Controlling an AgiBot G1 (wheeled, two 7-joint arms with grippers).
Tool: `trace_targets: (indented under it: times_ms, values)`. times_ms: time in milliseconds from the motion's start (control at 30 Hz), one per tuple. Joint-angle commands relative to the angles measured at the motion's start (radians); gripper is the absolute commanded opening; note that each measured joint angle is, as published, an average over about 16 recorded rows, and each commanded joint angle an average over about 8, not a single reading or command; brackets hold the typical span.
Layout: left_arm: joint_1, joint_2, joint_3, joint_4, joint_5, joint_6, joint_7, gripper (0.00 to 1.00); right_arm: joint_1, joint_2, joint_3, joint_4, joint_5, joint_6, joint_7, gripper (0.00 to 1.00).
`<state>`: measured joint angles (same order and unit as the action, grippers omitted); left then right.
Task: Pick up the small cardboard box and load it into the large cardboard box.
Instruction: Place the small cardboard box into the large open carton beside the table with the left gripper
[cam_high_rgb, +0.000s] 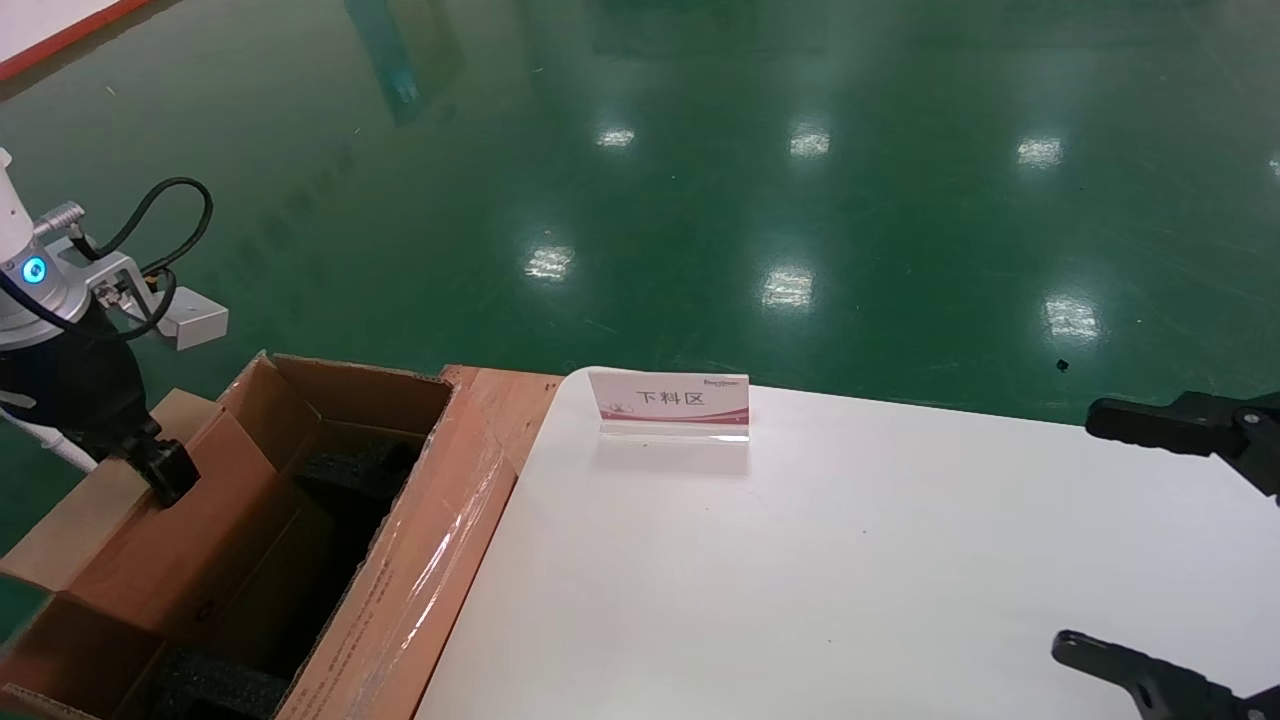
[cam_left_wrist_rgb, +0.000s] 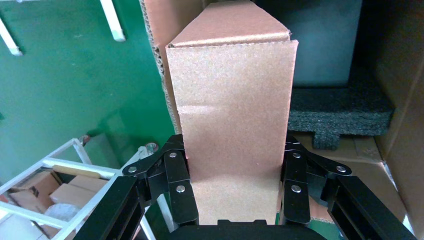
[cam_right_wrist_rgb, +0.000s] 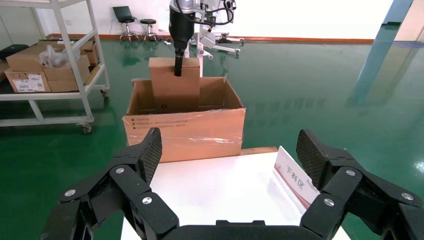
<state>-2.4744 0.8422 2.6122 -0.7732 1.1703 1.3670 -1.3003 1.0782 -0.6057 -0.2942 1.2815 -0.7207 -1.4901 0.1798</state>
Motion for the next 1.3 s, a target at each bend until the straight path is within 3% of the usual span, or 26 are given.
trace_targets:
  times_ms: [33, 1300]
  values:
    - [0.008, 0.004, 0.000, 0.007, 0.001, -0.004, -0.001, 0.00, 0.000, 0.000, 0.000, 0.000, 0.000, 0.000, 0.000, 1.00]
    - [0.260, 0.059, -0.027, 0.257, -0.051, -0.059, 0.089, 0.00, 0.000, 0.001, -0.002, 0.000, 0.002, 0.001, -0.001, 1.00]
